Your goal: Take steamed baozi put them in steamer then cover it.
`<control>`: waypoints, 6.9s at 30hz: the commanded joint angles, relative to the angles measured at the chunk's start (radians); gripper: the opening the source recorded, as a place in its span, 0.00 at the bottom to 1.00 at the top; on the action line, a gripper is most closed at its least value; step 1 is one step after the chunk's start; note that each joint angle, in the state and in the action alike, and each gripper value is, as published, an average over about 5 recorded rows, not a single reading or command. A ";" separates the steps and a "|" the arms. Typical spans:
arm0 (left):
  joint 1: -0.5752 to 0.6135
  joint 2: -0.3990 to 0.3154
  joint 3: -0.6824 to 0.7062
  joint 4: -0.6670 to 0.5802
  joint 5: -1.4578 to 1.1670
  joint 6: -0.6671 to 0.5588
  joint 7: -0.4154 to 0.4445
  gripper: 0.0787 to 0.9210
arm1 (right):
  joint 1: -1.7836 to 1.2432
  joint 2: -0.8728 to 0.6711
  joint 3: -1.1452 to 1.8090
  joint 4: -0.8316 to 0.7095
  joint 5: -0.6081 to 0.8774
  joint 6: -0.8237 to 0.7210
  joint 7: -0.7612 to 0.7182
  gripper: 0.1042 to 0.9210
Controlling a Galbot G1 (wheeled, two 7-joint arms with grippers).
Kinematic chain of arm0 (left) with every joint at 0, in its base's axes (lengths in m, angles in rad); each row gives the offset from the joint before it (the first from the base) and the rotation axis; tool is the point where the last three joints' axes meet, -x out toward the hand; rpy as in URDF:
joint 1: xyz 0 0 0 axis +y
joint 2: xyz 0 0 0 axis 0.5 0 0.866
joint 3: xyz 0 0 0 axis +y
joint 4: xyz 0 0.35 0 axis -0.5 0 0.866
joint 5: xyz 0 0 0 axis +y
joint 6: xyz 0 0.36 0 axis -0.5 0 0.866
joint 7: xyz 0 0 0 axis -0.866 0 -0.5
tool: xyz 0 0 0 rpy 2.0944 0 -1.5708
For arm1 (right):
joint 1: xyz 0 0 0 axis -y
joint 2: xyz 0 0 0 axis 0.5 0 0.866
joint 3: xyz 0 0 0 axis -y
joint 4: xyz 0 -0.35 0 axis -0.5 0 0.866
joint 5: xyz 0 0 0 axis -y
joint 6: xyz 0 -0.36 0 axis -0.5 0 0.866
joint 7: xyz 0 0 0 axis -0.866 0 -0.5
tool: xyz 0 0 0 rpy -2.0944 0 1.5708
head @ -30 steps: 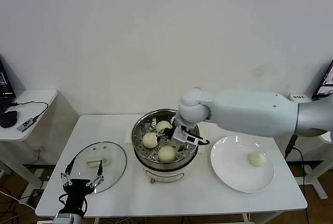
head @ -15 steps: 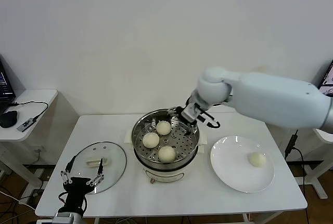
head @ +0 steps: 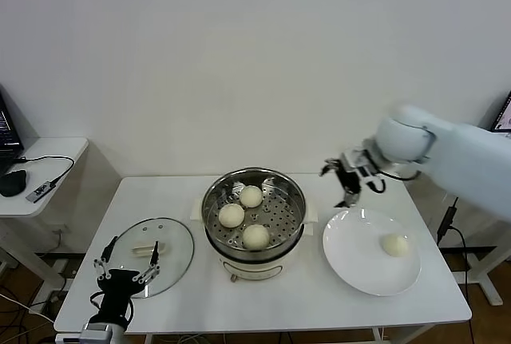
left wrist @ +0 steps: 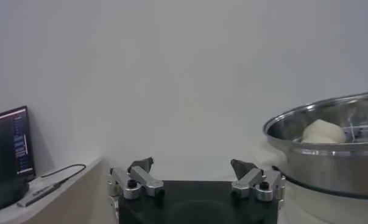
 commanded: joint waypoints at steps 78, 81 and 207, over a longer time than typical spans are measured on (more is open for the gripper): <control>0.017 -0.006 -0.007 0.010 0.020 0.009 0.002 0.88 | -0.229 -0.022 0.231 -0.209 -0.194 -0.032 -0.086 0.57; 0.015 -0.004 -0.005 0.010 0.019 0.009 0.002 0.88 | -0.076 -0.010 0.120 -0.171 -0.099 -0.073 -0.088 0.57; -0.181 0.097 -0.018 0.459 1.293 -0.106 -0.110 0.88 | -2.060 0.868 2.034 0.356 0.014 0.409 0.850 0.88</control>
